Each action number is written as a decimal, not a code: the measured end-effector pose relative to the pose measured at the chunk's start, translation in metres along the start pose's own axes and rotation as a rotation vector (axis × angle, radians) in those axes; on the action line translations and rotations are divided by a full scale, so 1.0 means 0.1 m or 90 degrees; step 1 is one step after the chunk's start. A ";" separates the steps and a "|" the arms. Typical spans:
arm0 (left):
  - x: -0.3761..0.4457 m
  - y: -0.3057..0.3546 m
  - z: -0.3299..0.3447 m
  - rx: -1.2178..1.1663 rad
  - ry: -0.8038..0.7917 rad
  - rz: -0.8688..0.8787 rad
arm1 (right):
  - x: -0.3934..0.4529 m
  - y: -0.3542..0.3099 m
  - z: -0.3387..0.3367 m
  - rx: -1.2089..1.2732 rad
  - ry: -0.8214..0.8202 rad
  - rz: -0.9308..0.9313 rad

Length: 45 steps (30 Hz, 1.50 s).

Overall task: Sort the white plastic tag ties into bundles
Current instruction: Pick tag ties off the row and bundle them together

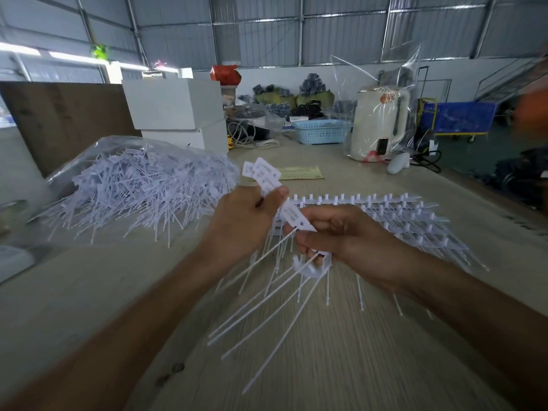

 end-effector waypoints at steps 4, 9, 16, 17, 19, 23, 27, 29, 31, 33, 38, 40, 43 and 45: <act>0.12 -0.16 -0.31 -0.196 0.081 -0.193 | -0.03 -0.07 0.15 -0.146 -0.034 -0.084; 0.09 -0.08 -0.29 -0.287 -0.055 -0.134 | 0.01 -0.05 0.18 0.005 0.007 -0.028; -0.10 0.08 -0.02 -0.250 -0.243 -0.064 | 0.03 0.06 0.14 0.089 0.113 0.044; -0.12 0.12 0.01 -0.210 -0.238 -0.002 | 0.03 0.08 0.15 0.084 0.111 0.041; -0.13 0.13 0.03 -0.140 -0.208 0.076 | 0.03 0.10 0.17 0.077 0.109 0.035; -0.07 0.07 0.02 -0.105 -0.149 0.072 | 0.05 0.13 0.18 0.062 0.113 0.036; -0.08 0.06 0.00 -0.174 -0.093 0.016 | 0.07 0.10 0.16 -0.068 0.146 -0.031; -0.09 0.08 0.02 -0.180 -0.091 -0.008 | 0.05 0.07 0.17 -0.118 0.167 -0.064; -0.09 0.08 0.02 -0.187 -0.104 -0.036 | 0.02 0.06 0.19 -0.161 0.210 -0.072; -0.09 0.07 0.02 -0.184 -0.115 -0.063 | -0.01 0.09 0.23 -0.210 0.250 -0.066; -0.09 0.08 0.02 -0.056 -0.138 -0.039 | 0.00 0.16 0.36 -0.264 0.276 -0.036; -0.07 0.12 -0.05 -0.105 -0.202 0.002 | 0.02 0.16 0.31 -0.140 0.225 -0.033; -0.10 0.15 -0.18 -0.247 -0.337 0.006 | 0.02 0.14 0.20 0.064 0.037 -0.054; -0.12 0.11 -0.20 -0.305 -0.374 -0.019 | 0.00 0.13 0.16 0.084 -0.061 -0.068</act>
Point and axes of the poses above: each hand's wrist, its own x-axis towards the middle knuckle, its own z-axis out of the palm, y = z × x, the point moved 2 cm from there along x, towards the middle knuckle, and after that the axes turned 14 degrees about -x, right-handed, at the moved point
